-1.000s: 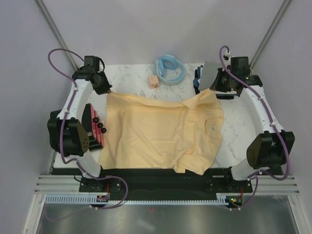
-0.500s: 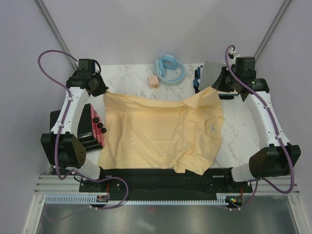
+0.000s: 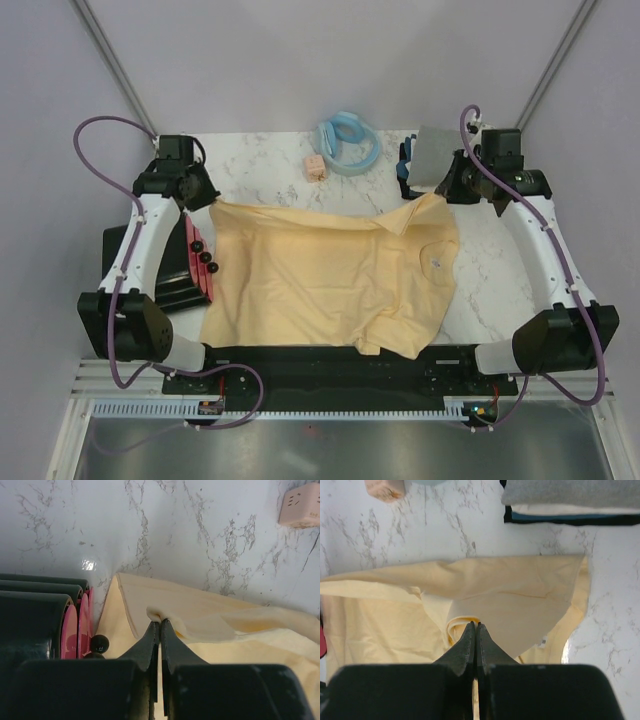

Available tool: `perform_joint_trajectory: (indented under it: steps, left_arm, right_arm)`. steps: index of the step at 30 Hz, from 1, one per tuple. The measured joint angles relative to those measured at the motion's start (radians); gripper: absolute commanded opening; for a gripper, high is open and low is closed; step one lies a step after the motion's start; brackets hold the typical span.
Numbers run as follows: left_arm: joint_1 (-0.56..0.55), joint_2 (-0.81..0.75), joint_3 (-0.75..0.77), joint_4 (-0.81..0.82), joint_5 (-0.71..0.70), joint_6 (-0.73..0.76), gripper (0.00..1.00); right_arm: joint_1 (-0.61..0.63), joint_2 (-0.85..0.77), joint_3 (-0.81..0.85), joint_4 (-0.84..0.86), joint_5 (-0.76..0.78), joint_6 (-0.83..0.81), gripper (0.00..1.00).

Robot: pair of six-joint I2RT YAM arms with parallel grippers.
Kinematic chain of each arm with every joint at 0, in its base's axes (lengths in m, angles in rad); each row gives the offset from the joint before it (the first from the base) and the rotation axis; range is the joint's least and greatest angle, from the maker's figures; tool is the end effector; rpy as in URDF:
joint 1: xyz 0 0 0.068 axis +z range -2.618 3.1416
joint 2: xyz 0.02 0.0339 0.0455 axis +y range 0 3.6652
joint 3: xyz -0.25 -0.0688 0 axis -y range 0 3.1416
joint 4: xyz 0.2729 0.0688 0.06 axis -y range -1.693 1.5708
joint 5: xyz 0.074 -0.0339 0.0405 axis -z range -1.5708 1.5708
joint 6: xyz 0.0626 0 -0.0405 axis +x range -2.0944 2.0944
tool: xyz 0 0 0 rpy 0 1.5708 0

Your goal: Fold and stack the t-shirts

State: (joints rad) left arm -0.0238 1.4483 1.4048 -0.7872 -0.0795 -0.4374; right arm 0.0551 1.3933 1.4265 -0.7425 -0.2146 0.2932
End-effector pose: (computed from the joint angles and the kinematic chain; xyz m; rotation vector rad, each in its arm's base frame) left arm 0.3567 -0.0035 0.3090 -0.5293 2.3424 -0.1199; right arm 0.3479 0.0325 0.3406 0.1597 2.2912 0.4260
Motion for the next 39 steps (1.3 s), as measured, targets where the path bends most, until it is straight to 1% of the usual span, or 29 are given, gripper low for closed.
perform_joint_trajectory:
  steps: [4, 11, 19, 25, 27, 29, 31, 35, 38, 39]
  left_arm:
    - [0.000, 0.019, -0.024, -0.008, 0.002, 0.000, 0.02]
    - [0.000, 0.110, -0.028, -0.034, 0.002, 0.000, 0.02]
    - [0.000, 0.180, -0.025, -0.088, -0.002, 0.000, 0.02]
    - [0.000, 0.213, 0.031, -0.134, -0.026, 0.000, 0.02]
    - [0.000, 0.223, 0.046, -0.142, -0.029, 0.000, 0.05]
    - [0.000, 0.230, 0.053, -0.150, -0.036, 0.000, 0.11]
    - [0.000, 0.236, 0.056, -0.160, -0.043, -0.001, 0.13]
    - [0.000, 0.245, 0.059, -0.180, -0.048, -0.002, 0.17]
    - [0.000, 0.245, 0.059, -0.195, -0.048, -0.002, 0.18]
    - [0.000, 0.245, 0.059, -0.198, -0.048, -0.001, 0.18]
  right_arm:
    - [0.000, 0.000, -0.061, -0.034, -0.010, 0.000, 0.00]
    - [0.007, 0.000, -0.135, -0.067, -0.018, 0.000, 0.00]
    - [0.013, 0.000, -0.148, -0.082, -0.030, 0.000, 0.00]
    - [0.022, 0.003, -0.153, -0.084, -0.050, 0.000, 0.00]
    - [0.028, 0.003, -0.160, -0.090, -0.053, 0.000, 0.03]
    - [0.038, 0.005, -0.164, -0.098, -0.056, 0.000, 0.11]
    - [0.045, 0.005, -0.171, -0.105, -0.059, 0.000, 0.19]
    - [0.056, 0.005, -0.197, -0.113, -0.059, 0.001, 0.20]
    - [0.056, 0.005, -0.212, -0.127, -0.058, 0.002, 0.24]
    - [0.056, 0.005, -0.213, -0.134, -0.057, 0.003, 0.24]
